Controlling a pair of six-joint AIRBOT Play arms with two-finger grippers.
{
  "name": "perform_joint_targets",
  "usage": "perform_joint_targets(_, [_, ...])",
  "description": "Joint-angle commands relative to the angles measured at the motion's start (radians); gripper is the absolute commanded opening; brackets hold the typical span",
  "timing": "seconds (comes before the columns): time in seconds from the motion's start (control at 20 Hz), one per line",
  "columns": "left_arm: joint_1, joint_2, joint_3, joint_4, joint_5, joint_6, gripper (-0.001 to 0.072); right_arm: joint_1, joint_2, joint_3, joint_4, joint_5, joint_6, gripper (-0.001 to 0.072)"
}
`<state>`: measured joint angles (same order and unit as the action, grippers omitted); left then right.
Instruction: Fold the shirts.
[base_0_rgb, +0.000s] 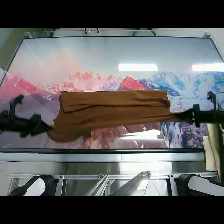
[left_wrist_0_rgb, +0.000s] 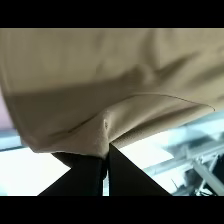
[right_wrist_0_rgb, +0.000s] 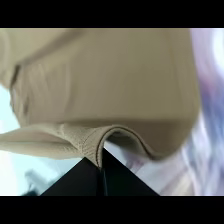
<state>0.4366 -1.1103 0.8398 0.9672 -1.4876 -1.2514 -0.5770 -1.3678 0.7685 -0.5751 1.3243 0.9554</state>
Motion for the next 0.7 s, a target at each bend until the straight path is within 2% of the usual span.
perform_joint_targets(0.0, [-0.08,-0.225,0.281,-0.017,-0.003,0.016,0.0025,0.126,-0.047,0.055,0.093,-0.204,-0.028,0.0019])
perform_joint_targets(0.15, [-0.129,-0.452,0.548,-0.016,-0.028,0.014,0.0025,0.214,-0.143,0.174,0.113,-0.312,-0.027,0.0018])
perform_joint_targets(0.35, [-0.174,-0.714,0.849,-0.018,-0.039,0.013,0.0026,0.257,-0.288,0.309,0.113,-0.356,-0.005,0.0018])
perform_joint_targets(0.65, [-0.212,-0.978,1.14,-0.018,-0.061,0.021,0.003,0.275,-0.383,0.327,0.096,-0.403,-0.017,0.0019])
